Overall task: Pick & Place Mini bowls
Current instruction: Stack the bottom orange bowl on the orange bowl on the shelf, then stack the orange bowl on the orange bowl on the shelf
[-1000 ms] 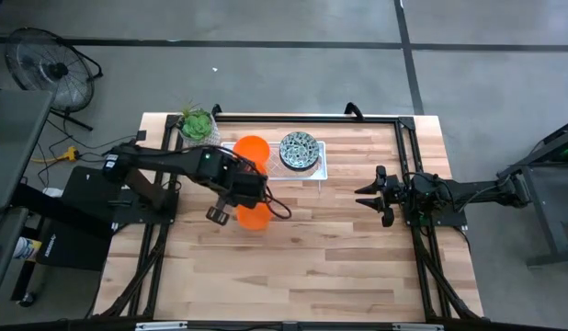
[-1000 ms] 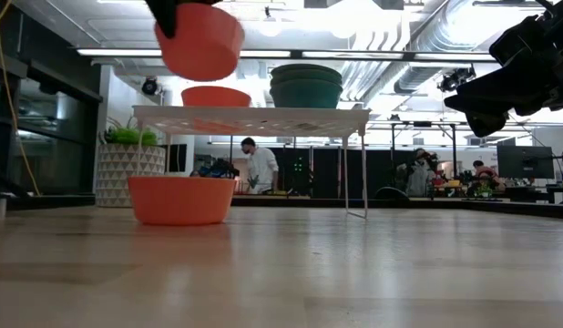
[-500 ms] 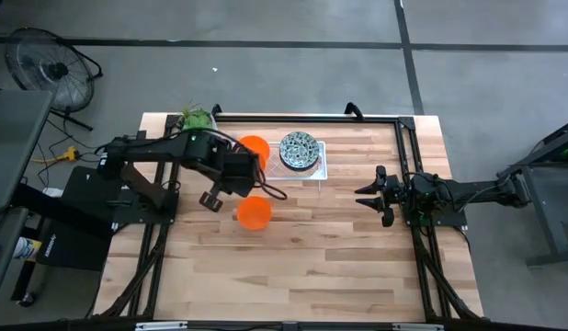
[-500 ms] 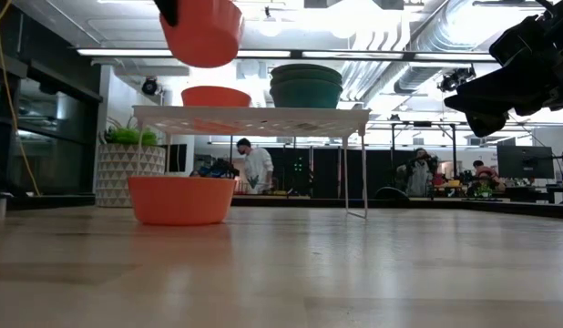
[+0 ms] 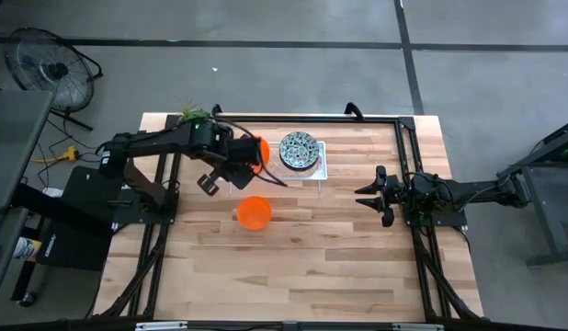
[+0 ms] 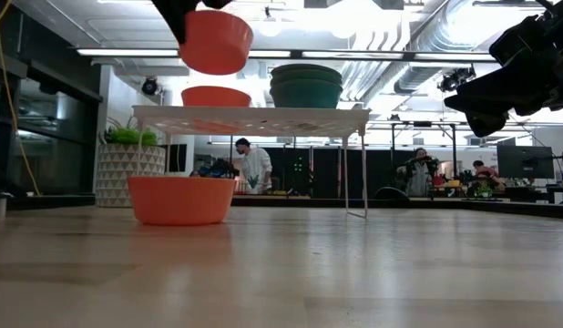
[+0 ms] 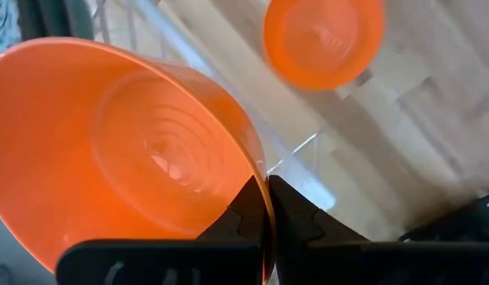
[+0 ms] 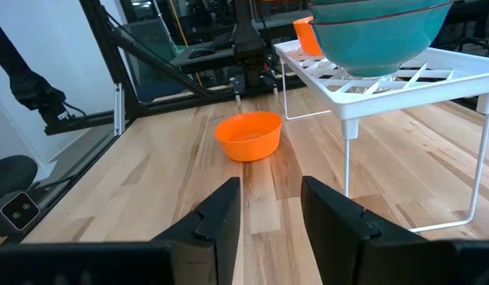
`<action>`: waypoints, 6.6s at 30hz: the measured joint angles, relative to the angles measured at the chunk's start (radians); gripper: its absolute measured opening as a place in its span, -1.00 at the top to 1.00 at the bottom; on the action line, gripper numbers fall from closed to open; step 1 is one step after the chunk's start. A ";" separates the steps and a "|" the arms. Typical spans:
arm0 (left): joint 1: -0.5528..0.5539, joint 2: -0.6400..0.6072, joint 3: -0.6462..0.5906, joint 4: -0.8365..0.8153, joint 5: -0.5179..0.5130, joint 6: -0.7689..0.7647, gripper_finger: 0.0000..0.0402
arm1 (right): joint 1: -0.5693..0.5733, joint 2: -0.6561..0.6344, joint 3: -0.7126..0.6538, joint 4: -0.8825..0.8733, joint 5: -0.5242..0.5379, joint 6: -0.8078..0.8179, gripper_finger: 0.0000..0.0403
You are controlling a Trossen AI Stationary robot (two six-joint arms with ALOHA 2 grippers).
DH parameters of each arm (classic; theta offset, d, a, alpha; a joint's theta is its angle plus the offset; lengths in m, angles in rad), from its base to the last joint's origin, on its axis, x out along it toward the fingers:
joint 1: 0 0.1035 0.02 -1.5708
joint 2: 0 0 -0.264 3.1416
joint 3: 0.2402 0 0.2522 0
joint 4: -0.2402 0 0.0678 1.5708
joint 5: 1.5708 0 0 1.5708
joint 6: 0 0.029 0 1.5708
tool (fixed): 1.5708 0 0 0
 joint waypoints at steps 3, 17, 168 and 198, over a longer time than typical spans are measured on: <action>0.038 0.000 0.000 0.000 -0.010 0.036 1.00 | 0.000 0.000 0.000 0.000 0.000 0.000 0.39; 0.183 0.024 -0.004 0.002 -0.040 0.176 1.00 | 0.000 0.000 0.000 0.000 0.000 0.000 0.39; 0.033 -0.618 -1.026 1.413 -0.352 -0.379 0.29 | 0.000 0.013 0.000 0.000 0.003 0.000 0.39; 0.034 -0.617 -1.206 1.676 -0.397 -0.592 0.29 | 0.000 0.013 0.000 0.000 0.003 0.000 0.39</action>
